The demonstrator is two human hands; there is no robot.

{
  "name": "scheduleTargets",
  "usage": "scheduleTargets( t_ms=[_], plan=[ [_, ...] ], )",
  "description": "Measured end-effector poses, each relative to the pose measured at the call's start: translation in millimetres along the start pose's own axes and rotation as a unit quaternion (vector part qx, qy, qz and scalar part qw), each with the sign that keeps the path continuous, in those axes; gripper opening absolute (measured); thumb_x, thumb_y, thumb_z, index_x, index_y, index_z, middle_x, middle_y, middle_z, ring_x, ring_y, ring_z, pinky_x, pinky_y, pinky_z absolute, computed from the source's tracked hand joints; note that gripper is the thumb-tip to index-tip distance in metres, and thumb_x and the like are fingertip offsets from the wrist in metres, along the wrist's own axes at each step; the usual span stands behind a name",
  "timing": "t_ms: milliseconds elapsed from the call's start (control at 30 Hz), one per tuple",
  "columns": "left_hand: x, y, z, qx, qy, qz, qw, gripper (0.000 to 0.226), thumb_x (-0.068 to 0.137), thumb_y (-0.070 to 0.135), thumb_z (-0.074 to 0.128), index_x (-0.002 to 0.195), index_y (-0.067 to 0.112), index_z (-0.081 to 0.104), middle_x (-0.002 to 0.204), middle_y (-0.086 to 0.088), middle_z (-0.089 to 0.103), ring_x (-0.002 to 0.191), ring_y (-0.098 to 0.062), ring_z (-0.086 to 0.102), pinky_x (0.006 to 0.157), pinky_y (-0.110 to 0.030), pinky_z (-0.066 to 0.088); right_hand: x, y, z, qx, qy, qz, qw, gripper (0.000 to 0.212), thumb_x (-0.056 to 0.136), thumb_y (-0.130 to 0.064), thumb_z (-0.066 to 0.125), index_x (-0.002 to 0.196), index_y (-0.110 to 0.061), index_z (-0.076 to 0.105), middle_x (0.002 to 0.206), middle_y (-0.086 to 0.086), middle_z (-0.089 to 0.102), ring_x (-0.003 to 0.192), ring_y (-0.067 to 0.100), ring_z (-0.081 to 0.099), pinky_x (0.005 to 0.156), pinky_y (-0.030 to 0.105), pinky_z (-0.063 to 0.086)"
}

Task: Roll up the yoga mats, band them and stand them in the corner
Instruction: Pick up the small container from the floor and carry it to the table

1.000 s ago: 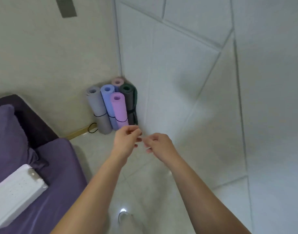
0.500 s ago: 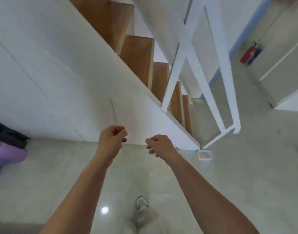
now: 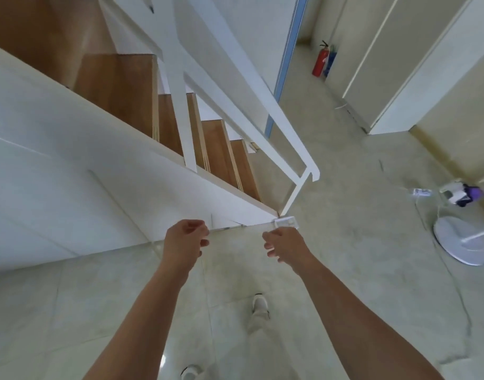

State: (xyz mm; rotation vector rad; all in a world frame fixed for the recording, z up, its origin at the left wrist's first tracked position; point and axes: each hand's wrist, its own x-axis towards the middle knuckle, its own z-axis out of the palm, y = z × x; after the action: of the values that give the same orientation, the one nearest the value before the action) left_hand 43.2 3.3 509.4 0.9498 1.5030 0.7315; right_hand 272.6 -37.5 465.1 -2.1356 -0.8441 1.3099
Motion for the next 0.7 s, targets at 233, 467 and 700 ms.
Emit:
scheduleTargets(
  t_ms=[233,467,700],
  plan=[
    [37.1,-0.2,101.0,0.019,0.002,-0.021,1.000,0.011,0.095,0.014,0.061,0.105,0.013,0.066,0.097,-0.006,0.073,0.079,-0.020,0.069,0.070,-0.035,0.052,83.9,50.0,-76.2,-0.026,-0.002,0.057,0.998,0.014,0.089,-0.020,0.064,0.080,-0.010,0.066,0.075,0.005,0.069,0.053,0.014,0.061,0.049,0.021,0.041],
    [145.7,-25.6,266.3,0.048,0.003,-0.046,0.998,0.011,0.092,0.012,0.063,0.102,0.016,0.066,0.100,-0.007,0.073,0.079,-0.018,0.070,0.067,-0.032,0.053,271.0,118.9,-138.4,-0.133,-0.029,0.075,0.988,0.026,0.079,-0.035,0.063,0.067,-0.012,0.067,0.077,0.009,0.075,0.081,0.030,0.073,0.081,0.045,0.059],
    [322.7,-158.1,399.3,0.117,-0.025,-0.060,0.991,0.005,0.092,0.014,0.063,0.095,0.018,0.066,0.098,-0.004,0.072,0.068,-0.013,0.067,0.062,-0.026,0.049,468.1,233.5,-120.6,-0.315,-0.028,0.031,0.948,0.024,0.093,-0.036,0.052,0.097,-0.016,0.066,0.099,0.004,0.065,0.101,0.028,0.063,0.075,0.032,0.044]
  ],
)
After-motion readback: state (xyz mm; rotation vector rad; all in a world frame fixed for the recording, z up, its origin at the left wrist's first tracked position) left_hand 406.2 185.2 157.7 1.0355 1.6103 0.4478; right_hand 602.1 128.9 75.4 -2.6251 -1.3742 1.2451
